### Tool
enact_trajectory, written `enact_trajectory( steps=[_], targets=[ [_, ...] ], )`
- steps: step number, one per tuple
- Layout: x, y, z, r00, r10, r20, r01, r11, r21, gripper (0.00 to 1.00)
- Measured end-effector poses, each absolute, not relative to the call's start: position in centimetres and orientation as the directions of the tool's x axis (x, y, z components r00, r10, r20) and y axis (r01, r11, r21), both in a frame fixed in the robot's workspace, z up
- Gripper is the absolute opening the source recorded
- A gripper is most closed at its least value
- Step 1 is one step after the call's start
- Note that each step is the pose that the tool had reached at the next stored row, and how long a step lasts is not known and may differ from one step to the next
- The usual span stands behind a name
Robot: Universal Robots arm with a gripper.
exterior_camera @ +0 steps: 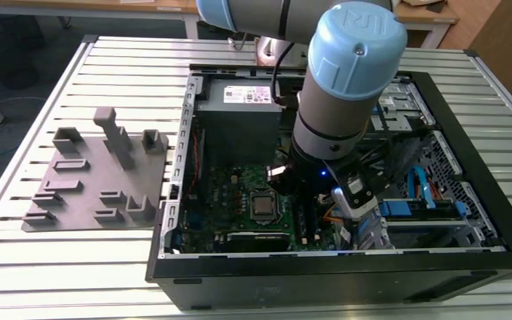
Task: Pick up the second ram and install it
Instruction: 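Insert the second ram into the second slot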
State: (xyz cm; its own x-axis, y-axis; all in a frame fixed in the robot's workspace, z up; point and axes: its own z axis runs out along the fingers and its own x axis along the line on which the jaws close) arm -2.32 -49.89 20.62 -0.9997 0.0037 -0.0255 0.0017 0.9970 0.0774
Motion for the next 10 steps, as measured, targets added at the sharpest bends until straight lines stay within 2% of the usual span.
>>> enact_trajectory(
  steps=[1,5,10],
  targets=[
    [-2.3,-49.9,20.6,-1.000,0.004,-0.026,0.002,0.997,0.077,0.25],
    [-2.3,-49.9,20.9,-1.000,0.004,-0.026,0.002,0.997,0.077,0.25],
    [-2.3,-49.9,23.1,-1.000,0.004,-0.027,0.002,0.997,0.077,0.25]
  ],
)
